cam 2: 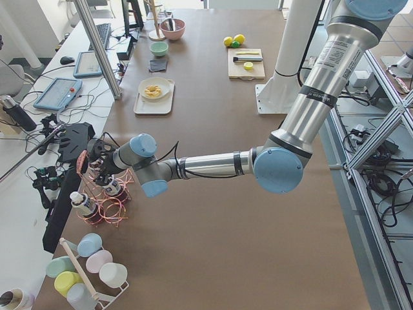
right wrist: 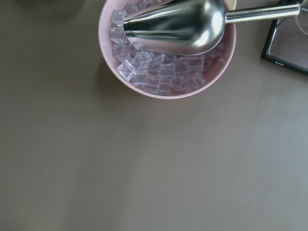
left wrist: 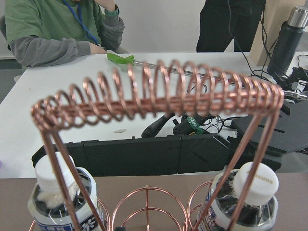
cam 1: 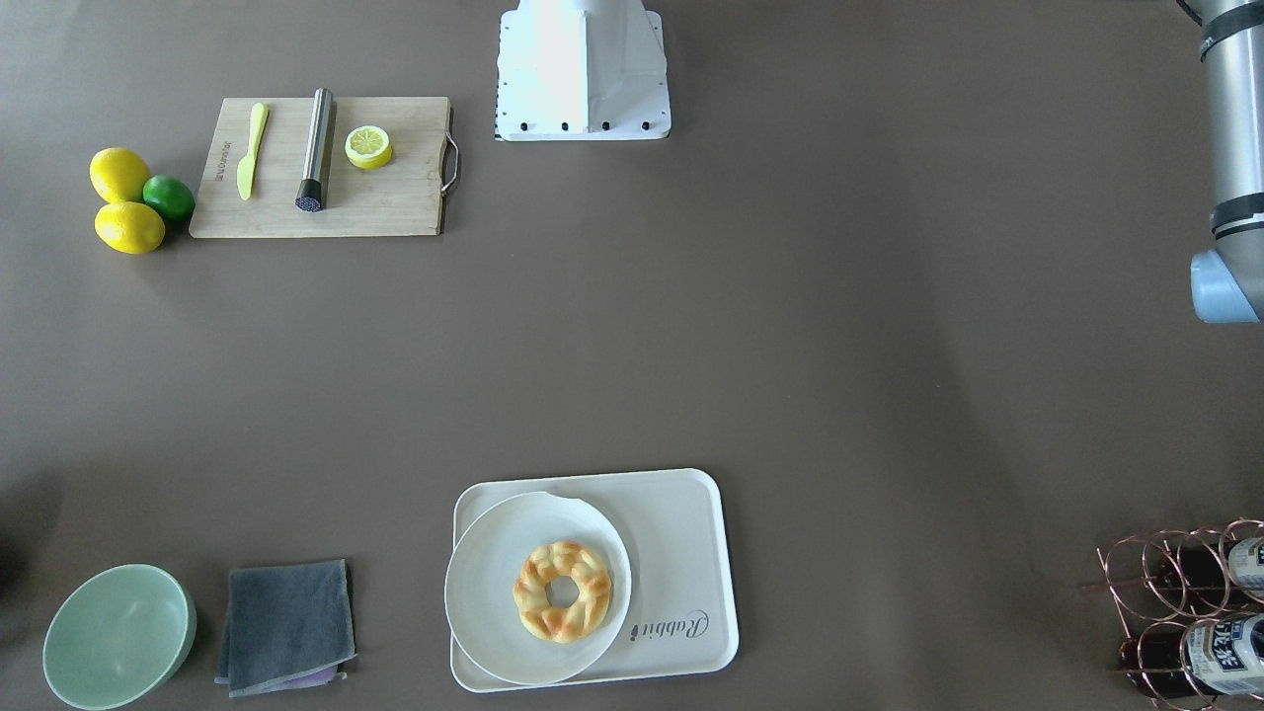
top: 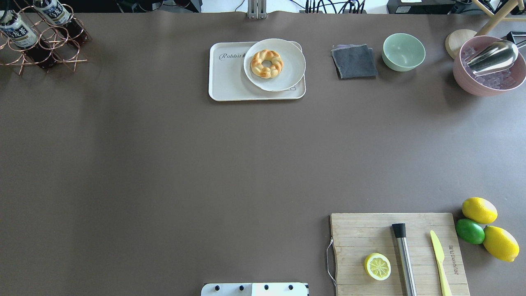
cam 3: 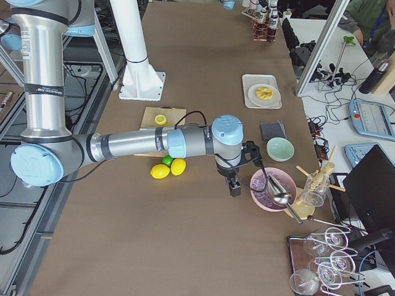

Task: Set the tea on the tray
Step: 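Move the left gripper above the copper rack toward a tea bottle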

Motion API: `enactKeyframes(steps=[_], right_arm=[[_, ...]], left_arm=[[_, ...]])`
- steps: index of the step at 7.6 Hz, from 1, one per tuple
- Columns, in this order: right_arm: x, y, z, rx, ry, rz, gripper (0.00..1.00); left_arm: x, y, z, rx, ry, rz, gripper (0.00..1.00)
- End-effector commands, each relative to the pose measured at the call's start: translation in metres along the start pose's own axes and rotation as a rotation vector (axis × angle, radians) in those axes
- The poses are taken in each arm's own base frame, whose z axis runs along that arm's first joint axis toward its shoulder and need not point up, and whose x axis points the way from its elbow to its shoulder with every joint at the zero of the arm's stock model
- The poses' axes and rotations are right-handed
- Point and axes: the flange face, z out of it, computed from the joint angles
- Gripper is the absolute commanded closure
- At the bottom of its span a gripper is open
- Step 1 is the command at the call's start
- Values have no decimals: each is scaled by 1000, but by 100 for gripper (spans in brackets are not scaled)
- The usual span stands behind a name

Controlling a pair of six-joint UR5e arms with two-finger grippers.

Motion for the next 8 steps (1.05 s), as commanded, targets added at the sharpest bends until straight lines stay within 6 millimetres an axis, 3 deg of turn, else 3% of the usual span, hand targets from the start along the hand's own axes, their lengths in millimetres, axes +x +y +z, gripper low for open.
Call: enactKeyframes(steps=[1, 8], right_arm=[[0, 0, 0, 0, 1, -2, 0], [0, 0, -1, 1, 0, -1, 0]], left_arm=[[0, 4, 0, 0, 5, 2, 33], [-5, 9, -1, -5, 5, 1, 43]])
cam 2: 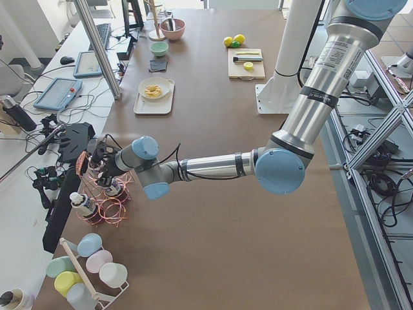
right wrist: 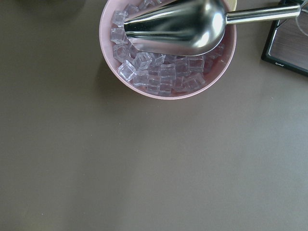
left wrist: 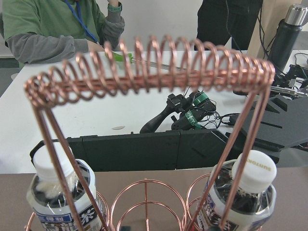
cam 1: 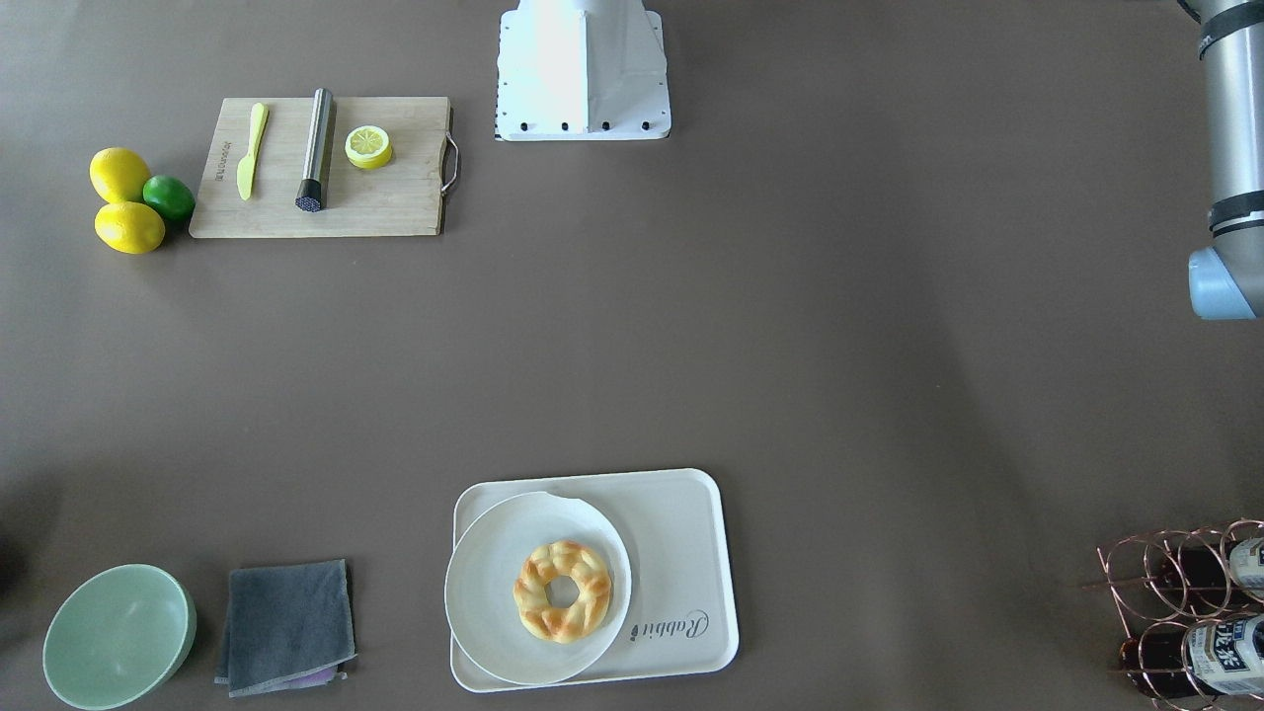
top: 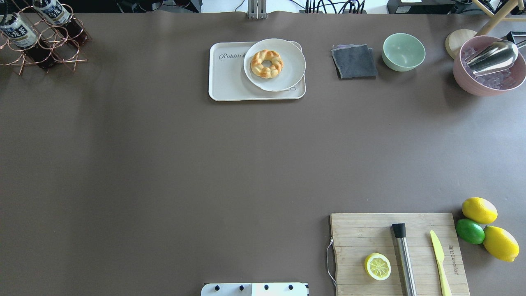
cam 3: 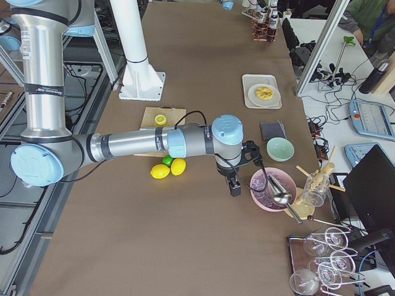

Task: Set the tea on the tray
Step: 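Move the left gripper above the copper rack toward a tea bottle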

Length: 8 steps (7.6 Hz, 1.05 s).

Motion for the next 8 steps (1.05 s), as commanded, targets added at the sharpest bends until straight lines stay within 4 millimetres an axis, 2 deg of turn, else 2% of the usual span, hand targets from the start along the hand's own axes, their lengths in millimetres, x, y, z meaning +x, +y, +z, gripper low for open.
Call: enactKeyframes(steps=[1, 2, 3, 4, 5, 8], right_arm=[[0, 0, 0, 1, 0, -2, 0], [0, 0, 0, -1, 0, 0, 0], [0, -1, -1, 2, 0, -3, 0], [1, -1, -1, 2, 1, 1, 0], [1, -1, -1, 2, 1, -1, 0], [1, -1, 0, -1, 1, 1, 0]], left_arm=[[0, 0, 0, 0, 0, 0, 44], [0, 0, 0, 0, 0, 0, 44], [-2, 1, 0, -1, -3, -2, 59], [0, 0, 0, 0, 0, 0, 87], [3, -2, -2, 5, 7, 2, 100], [14, -24, -18, 42, 27, 6, 100]])
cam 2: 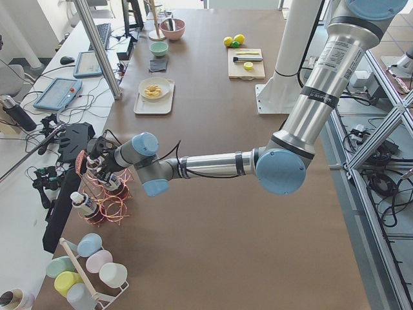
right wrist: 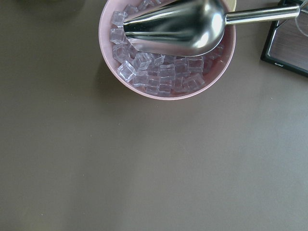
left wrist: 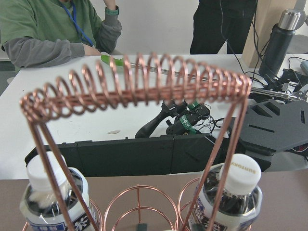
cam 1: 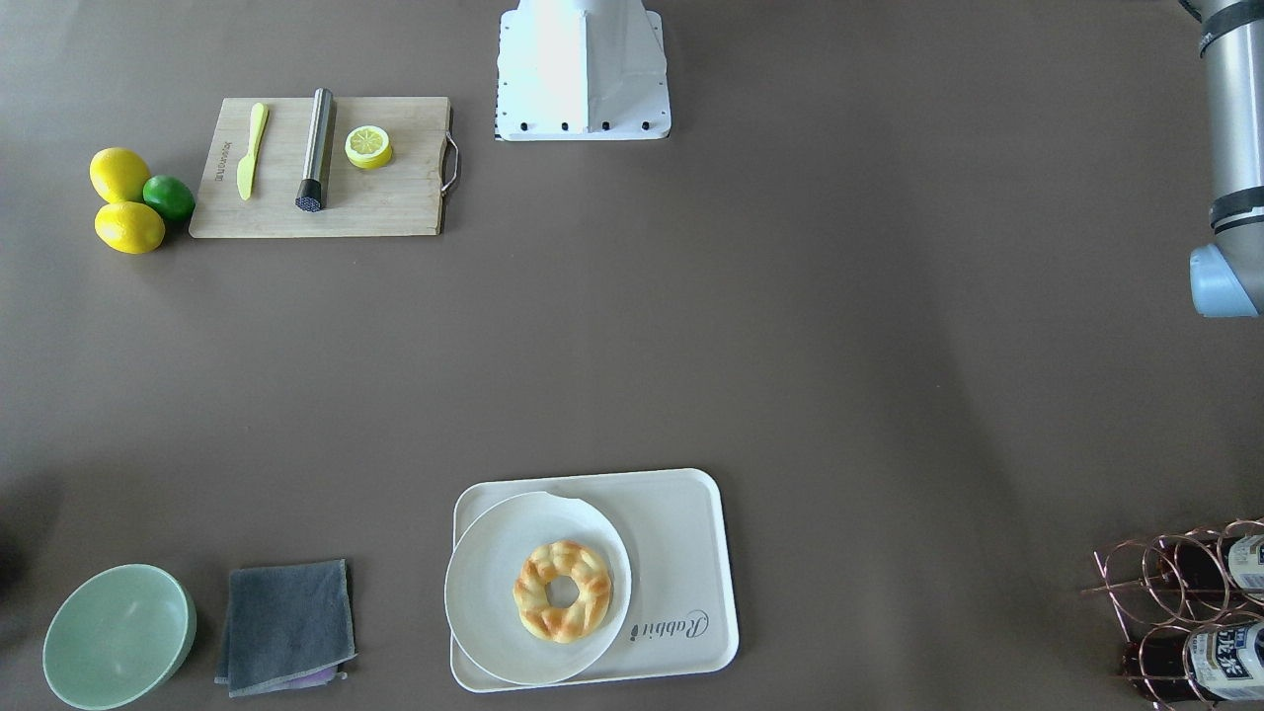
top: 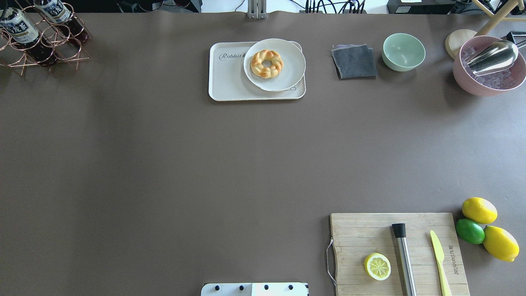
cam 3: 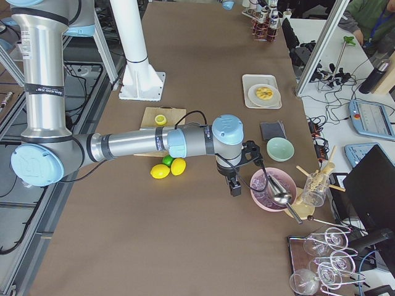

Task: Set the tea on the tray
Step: 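Move the left gripper above the copper rack toward a tea bottle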

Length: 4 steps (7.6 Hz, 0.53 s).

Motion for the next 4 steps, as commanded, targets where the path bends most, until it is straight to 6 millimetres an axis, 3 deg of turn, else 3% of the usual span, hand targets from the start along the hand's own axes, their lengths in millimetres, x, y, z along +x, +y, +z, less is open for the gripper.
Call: enactKeyframes(steps=[1, 2, 4], right_arm=[[0, -1, 0, 0, 1, -2, 0], [0, -1, 0, 0, 1, 0, 0], [0, -1, 0, -1, 1, -1, 0]], left_arm=[[1, -26, -19, 32, 17, -3, 100], [-7, -37, -36, 22, 14, -10, 100], [1, -48, -64, 28, 11, -15, 100]])
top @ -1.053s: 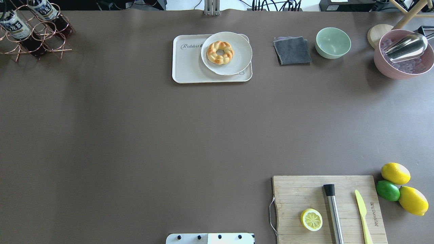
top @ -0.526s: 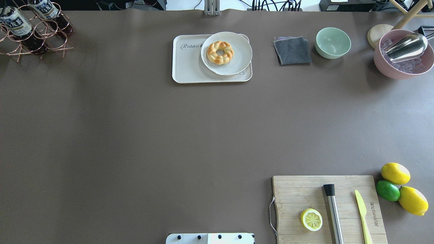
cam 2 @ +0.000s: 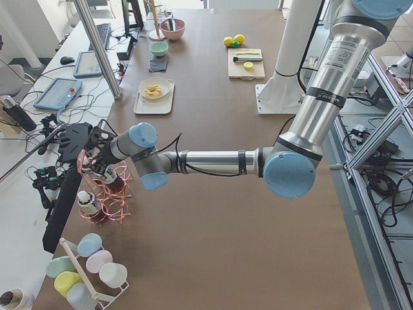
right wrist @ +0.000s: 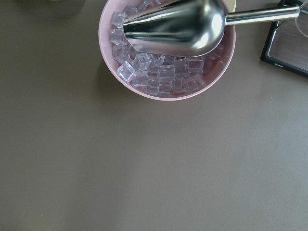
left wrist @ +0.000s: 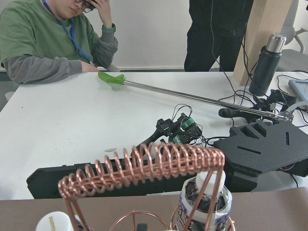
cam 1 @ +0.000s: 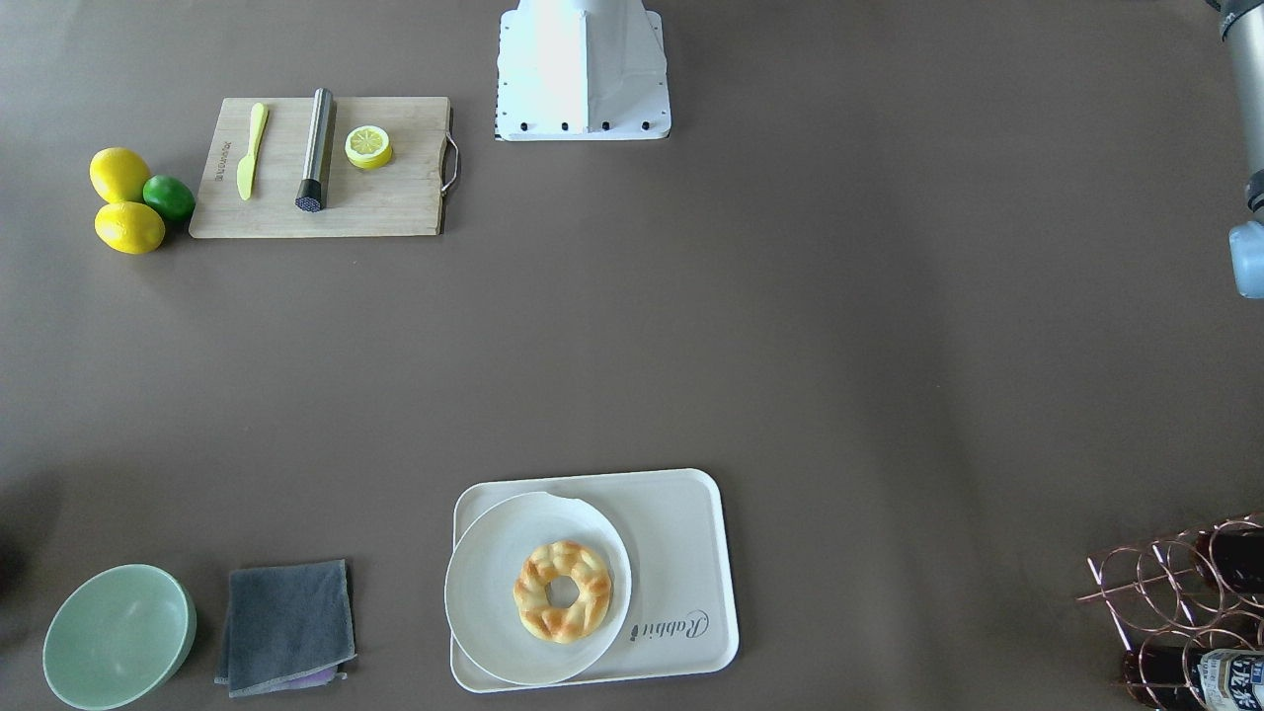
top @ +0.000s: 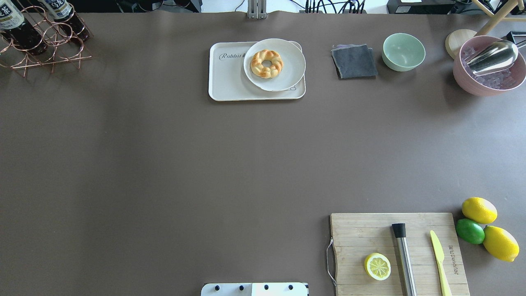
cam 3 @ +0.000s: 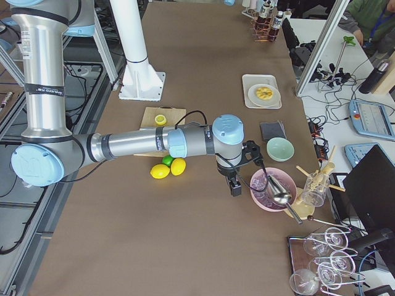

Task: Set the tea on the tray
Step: 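Grasp a white-capped tea bottle with the left gripper and lift it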

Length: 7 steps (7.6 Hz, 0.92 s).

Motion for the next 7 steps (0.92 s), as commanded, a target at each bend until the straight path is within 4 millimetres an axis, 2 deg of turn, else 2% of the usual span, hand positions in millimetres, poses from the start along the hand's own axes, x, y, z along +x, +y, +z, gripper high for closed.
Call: enactKeyframes(steps=[1, 2, 3, 4, 6, 7], right_arm=[[0, 0, 0, 0, 0, -1, 0], [1, 1, 0, 0, 0, 0, 0], [1, 1, 0, 0, 0, 0, 0], [0, 0, -1, 2, 1, -1, 0], [-2, -3, -4, 9, 4, -10, 0], [-2, -4, -6, 9, 21, -12, 0]], left_arm=[[-3, -24, -43, -16, 18, -23, 100], [-12, -43, -69, -38, 65, -42, 100], [-10, -59, -94, -50, 100, -56, 100], [-1, -67, -126, -61, 111, -67, 100], [56, -64, -197, -30, 153, -26, 100], [89, -57, -213, -25, 205, 15, 100]])
